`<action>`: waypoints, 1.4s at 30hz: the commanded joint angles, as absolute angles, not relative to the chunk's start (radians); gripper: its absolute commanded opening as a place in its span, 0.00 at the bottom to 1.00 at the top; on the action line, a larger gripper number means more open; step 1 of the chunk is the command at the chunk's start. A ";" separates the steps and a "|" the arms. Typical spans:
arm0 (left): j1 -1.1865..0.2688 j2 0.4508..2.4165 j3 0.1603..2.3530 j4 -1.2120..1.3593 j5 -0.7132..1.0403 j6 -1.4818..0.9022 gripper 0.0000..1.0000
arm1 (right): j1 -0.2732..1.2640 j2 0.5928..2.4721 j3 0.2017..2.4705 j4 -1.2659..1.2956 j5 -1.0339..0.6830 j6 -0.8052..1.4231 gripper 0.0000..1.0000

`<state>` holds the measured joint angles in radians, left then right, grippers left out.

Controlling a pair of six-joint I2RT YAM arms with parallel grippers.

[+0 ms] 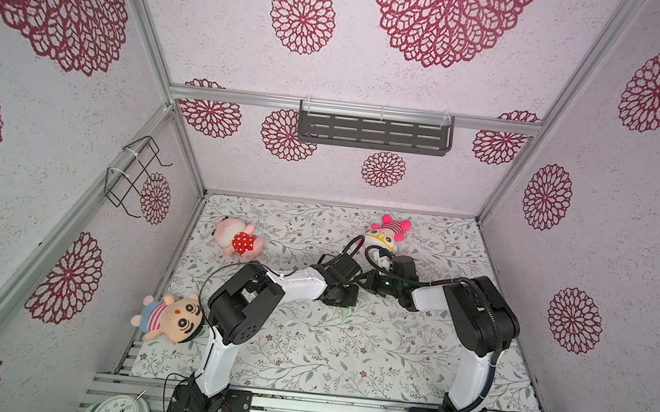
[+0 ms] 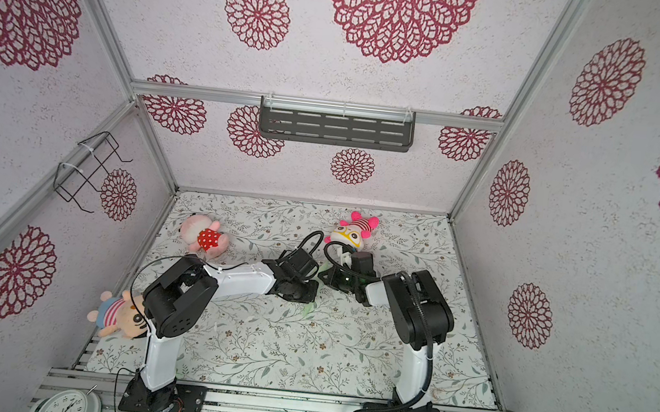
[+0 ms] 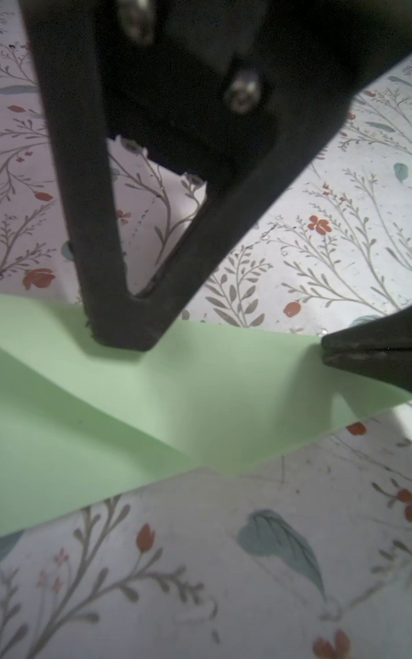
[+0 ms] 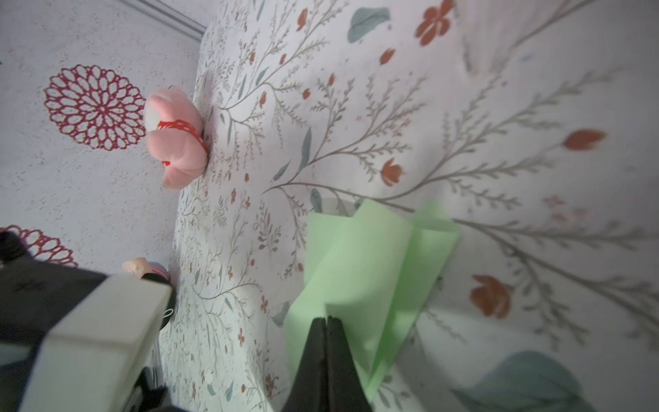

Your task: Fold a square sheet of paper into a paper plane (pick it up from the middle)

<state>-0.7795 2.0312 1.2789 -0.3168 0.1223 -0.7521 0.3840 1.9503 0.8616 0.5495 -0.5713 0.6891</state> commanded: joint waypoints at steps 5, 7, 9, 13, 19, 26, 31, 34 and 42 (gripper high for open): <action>-0.784 2.049 1.240 -0.379 0.125 -0.754 0.00 | 0.340 1.988 0.891 0.561 -0.484 0.681 0.05; -0.784 2.048 1.236 -0.378 0.126 -0.753 0.00 | 0.332 1.995 0.893 0.561 -0.472 0.683 0.05; -0.784 2.047 1.232 -0.376 0.126 -0.755 0.00 | 0.325 2.003 0.895 0.564 -0.467 0.683 0.05; -0.785 2.047 1.230 -0.378 0.128 -0.755 0.00 | 0.316 2.009 0.907 0.564 -0.471 0.678 0.05; -0.784 2.048 1.232 -0.380 0.126 -0.753 0.00 | 0.320 1.894 0.872 0.564 -0.491 0.633 0.05; -0.785 2.046 1.232 -0.381 0.125 -0.753 0.00 | 0.375 1.849 0.818 0.587 -0.575 0.645 0.06; -0.785 2.046 1.232 -0.385 0.125 -0.750 0.00 | 0.389 1.913 0.843 0.609 -0.582 0.674 0.05; -0.784 2.045 1.229 -0.385 0.126 -0.752 0.00 | 0.383 1.947 0.875 0.590 -0.551 0.673 0.05; -0.784 2.043 1.220 -0.384 0.132 -0.753 0.00 | 0.333 2.044 0.933 0.588 -0.485 0.701 0.05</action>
<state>-0.7795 2.0235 1.2610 -0.2947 0.1265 -0.7521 0.3557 2.0113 0.8963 0.5831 -0.5323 0.6849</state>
